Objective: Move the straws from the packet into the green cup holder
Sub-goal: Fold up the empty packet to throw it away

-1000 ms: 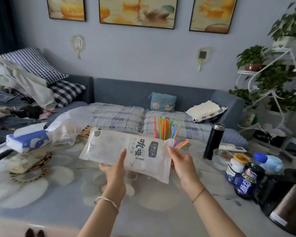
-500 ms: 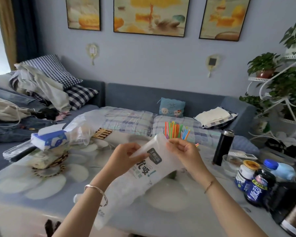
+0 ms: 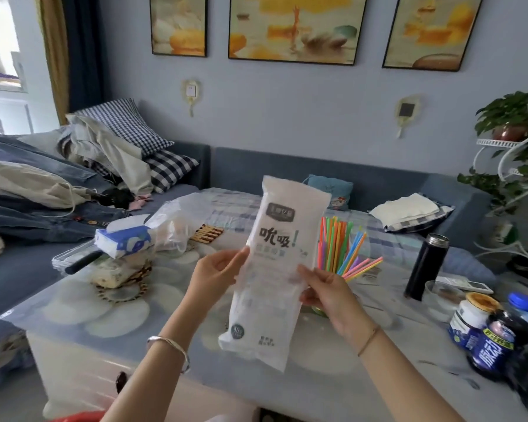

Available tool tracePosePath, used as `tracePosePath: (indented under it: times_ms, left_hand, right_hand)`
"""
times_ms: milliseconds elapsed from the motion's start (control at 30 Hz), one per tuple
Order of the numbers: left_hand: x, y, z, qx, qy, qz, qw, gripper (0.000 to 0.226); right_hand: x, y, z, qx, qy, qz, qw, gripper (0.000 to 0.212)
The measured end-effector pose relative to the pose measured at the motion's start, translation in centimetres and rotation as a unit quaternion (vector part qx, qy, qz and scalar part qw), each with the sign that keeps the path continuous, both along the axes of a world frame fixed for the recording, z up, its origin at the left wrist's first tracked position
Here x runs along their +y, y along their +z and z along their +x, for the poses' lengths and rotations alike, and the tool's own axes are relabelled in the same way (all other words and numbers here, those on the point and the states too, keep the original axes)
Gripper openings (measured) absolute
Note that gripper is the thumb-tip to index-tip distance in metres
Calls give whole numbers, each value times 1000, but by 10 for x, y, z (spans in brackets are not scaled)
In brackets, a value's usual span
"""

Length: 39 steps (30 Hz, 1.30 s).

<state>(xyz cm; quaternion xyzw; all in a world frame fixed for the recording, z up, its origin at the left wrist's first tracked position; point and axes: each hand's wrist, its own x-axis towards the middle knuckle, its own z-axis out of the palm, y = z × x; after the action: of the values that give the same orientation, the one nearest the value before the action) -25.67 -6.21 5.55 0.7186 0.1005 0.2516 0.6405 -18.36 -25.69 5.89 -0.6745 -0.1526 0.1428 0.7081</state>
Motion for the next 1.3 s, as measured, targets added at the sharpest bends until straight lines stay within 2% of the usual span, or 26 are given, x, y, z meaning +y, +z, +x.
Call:
tracePosePath:
  times_ms: [100,167,367,533,667,733,800,933,1067,1133,1200,1300]
  left_hand:
    - [5,-5,-5,21,-26,16,999,19]
    - [5,-4,-10,23,-30,13,999,12]
    - [14,3,-22,1,-22,-33,999,13]
    - [45,-6,-44,57,47,4,997,16]
    - [74,-21,-71,124,28,-83,988,35]
    - [87,-31,-84,118,35,-140,982,41]
    - [104,-45,-96,91,82,-202,972,42]
    - [140,-84,-129,70,191,-248,947,66]
    - [170,-134,-181,77,270,-222,934,38]
    - [181,-164,-204,101,315,-207,921,33]
    - [187,-199,-222,146,328,-228,905,34]
    - [182,-248,-239,248,301,-257,884,16]
  right_hand:
    - [-1,6,3,4,9,-12,1000,23]
    - [2,8,2,4,20,-16,1000,26]
    - [19,8,-1,8,25,15,1000,29]
    - [57,-3,-8,-5,17,54,998,15]
    - [100,-20,-22,-12,69,46,996,10]
    - [123,-30,-34,-5,122,37,992,6]
    - [148,-41,-47,-4,169,15,985,14]
    - [190,-72,-68,-41,206,-44,977,26]
    - [223,-110,-84,-72,233,-102,964,25]
    - [233,-130,-87,-82,249,-136,955,18]
    - [240,-149,-91,-84,263,-168,946,16]
    - [248,-171,-98,-70,280,-195,937,11]
